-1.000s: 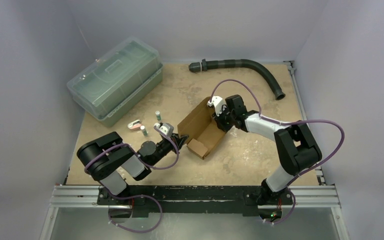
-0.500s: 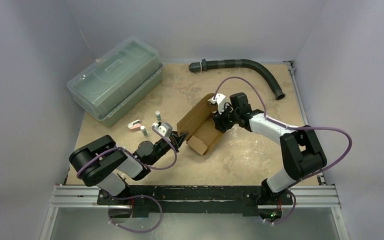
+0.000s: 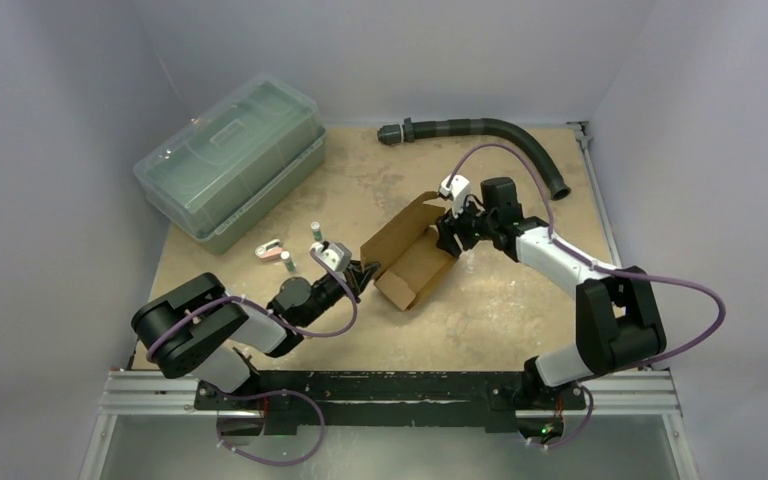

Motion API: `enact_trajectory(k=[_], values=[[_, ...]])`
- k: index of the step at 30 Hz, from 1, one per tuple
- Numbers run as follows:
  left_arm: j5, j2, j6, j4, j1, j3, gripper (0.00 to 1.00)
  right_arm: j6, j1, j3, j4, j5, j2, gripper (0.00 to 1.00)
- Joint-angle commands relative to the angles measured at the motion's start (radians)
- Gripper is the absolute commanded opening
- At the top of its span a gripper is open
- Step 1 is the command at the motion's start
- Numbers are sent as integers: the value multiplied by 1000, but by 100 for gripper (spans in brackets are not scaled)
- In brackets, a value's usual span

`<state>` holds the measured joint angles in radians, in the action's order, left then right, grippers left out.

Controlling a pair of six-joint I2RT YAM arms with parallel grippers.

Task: Fold the paper box

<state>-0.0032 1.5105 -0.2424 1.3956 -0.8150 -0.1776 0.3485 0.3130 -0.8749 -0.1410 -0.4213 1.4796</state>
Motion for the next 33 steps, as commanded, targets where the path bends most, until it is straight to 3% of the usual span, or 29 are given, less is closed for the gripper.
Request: enact_trajectory(k=[1, 16, 29, 33], values=[[28, -26, 4, 9, -6, -37, 0, -9, -1, 10, 51, 11, -21, 61], [9, -10, -31, -20, -6, -61, 0, -11, 28, -6, 39, 63, 52, 28], [6, 11, -46, -18, -6, -63, 0, -11, 38, -13, 34, 84, 100, 29], [15, 23, -50, -6, -6, -65, 0, -13, 41, -15, 32, 81, 112, 24]])
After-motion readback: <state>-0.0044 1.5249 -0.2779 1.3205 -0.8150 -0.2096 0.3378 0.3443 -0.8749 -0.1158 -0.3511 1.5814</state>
